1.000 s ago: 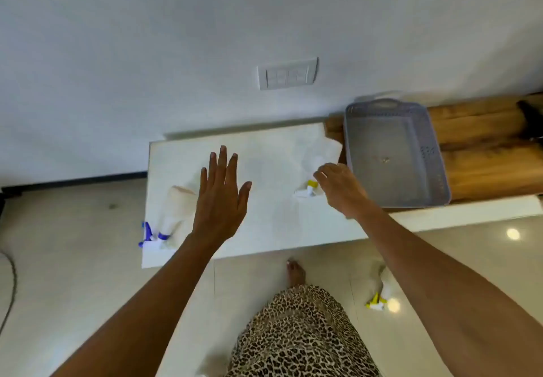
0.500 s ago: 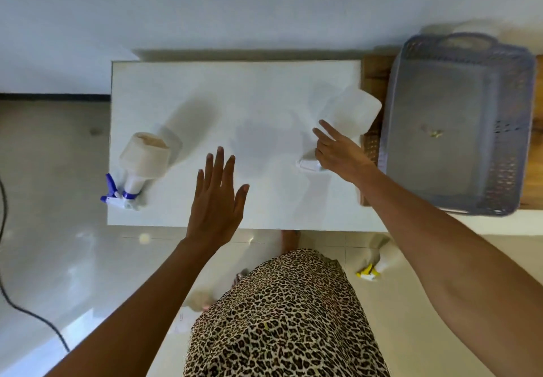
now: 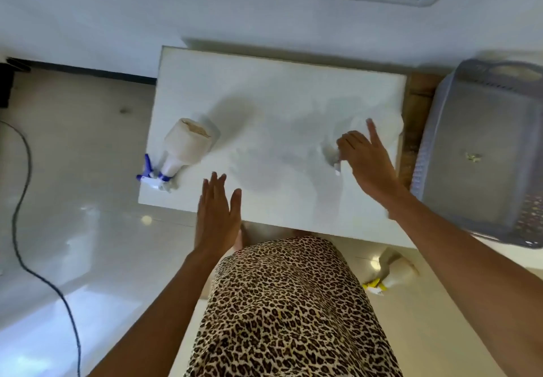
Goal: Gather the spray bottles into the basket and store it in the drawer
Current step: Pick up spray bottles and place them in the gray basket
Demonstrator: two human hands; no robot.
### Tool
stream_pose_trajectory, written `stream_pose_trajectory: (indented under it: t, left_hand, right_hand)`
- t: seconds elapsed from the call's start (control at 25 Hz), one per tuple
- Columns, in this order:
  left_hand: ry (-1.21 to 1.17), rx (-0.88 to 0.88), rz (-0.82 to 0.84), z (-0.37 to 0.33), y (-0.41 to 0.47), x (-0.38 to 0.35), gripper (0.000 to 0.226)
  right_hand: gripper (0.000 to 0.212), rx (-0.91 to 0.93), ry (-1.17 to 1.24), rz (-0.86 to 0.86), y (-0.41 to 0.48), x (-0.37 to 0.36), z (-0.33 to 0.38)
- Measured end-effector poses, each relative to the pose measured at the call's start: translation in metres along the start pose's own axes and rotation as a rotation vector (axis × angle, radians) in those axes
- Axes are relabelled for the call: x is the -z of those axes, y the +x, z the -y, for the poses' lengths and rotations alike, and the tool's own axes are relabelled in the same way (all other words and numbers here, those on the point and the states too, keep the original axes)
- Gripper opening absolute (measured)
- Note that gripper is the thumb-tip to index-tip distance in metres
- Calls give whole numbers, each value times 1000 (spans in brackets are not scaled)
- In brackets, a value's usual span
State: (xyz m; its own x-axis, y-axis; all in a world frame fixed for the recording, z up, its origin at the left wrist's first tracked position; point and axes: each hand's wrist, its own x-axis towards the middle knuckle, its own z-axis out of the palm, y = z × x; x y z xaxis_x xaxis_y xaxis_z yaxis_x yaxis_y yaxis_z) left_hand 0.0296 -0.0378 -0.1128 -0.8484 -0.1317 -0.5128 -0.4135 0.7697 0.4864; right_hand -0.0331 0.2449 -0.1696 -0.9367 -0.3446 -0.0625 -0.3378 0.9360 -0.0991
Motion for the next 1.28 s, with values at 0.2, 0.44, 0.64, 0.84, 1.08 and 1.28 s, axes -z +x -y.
stream_pose_trajectory:
  t: [0.2,0.44,0.64,0.84,1.08,1.28]
  left_hand:
    - [-884,665,48,30,43,44,37]
    - [-1549,1001,74,102,110,63,73]
    - [-1664,1018,114,122,147,53,61]
    - [-1743,1000,-24,123,164,57,48]
    - [-1380,711,58,84,158,75,43]
    - [-876,363,103,4,136,78,35]
  right_hand:
    - [25,-542,550,-179,18,26,70]
    - [35,-739,817,-218,32,30,145]
    - [38,-798,840,-228,34,19,180]
    - [36,-858,863,-284,34,14,194]
    - [37,-928,967,-391,37,29,192]
    - [39,-1019,1072,-566,25,64,175]
